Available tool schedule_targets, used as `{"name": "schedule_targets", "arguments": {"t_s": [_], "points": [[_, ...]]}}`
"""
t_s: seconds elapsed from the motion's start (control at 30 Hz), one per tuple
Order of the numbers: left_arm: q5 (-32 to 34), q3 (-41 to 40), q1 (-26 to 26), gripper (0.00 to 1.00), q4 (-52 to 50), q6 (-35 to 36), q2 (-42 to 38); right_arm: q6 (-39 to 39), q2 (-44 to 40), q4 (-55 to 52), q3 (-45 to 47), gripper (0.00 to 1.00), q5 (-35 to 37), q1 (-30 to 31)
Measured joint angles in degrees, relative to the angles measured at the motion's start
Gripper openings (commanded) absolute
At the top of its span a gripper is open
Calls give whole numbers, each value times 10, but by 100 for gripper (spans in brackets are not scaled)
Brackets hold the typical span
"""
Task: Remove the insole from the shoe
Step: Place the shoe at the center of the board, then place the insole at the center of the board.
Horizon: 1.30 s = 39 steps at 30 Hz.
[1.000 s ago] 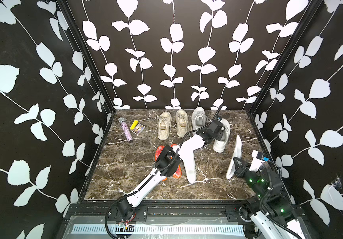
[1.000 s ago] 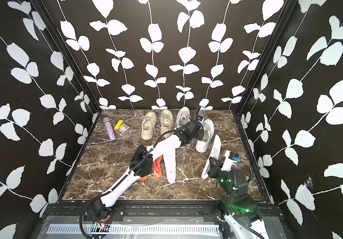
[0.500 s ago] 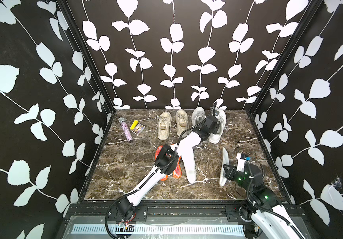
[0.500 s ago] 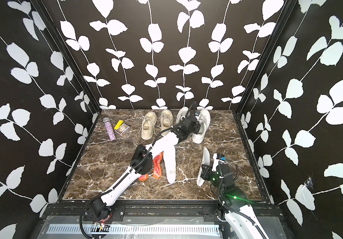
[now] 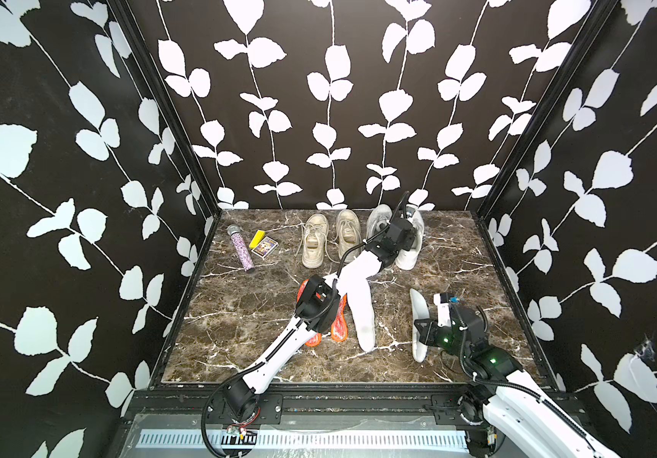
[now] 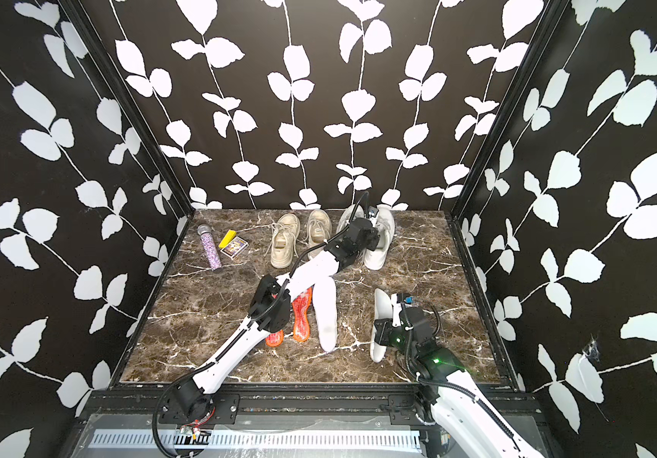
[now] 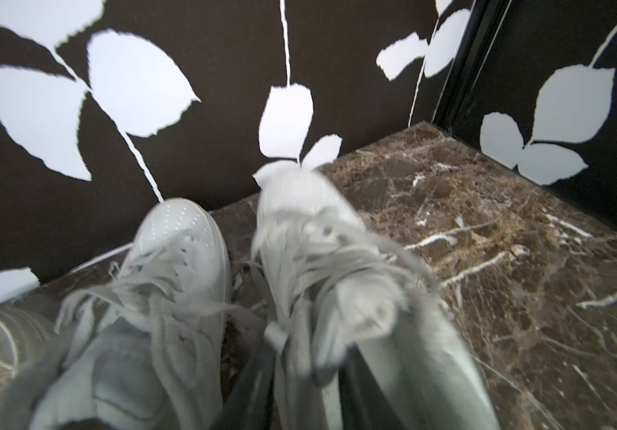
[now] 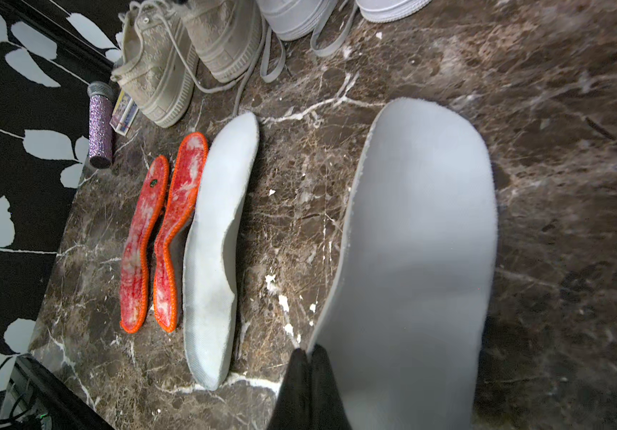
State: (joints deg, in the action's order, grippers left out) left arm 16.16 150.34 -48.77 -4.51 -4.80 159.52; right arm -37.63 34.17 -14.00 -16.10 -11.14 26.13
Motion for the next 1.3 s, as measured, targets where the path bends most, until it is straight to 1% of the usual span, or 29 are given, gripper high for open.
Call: {"name": "schedule_targets", "arguments": {"t_s": [0.13,0.23,0.43,0.6,0.77,0.9,1.07,1.17,1.3], "points": [[-4,-23,3,45,11,-4,-10,11,23,13,-1,0,-1,18],[-6,-59,4,50,11,-4,-34,24,57,29,-9,0,-3,31],[-6,-179,3,59,0,-6,-138,55,150,70,-34,0,0,65],[6,-320,5,65,4,-15,-268,77,219,106,-63,0,7,89],[11,-465,11,67,25,-32,-387,101,283,131,-93,0,24,114],[22,-583,20,68,46,-52,-460,122,316,136,-114,0,49,124],[33,-763,35,70,85,-89,-558,138,354,139,-139,0,66,125],[40,-816,43,71,92,-103,-593,138,376,147,-146,0,64,129],[50,-860,48,72,102,-111,-631,137,394,151,-148,0,64,136]]}}
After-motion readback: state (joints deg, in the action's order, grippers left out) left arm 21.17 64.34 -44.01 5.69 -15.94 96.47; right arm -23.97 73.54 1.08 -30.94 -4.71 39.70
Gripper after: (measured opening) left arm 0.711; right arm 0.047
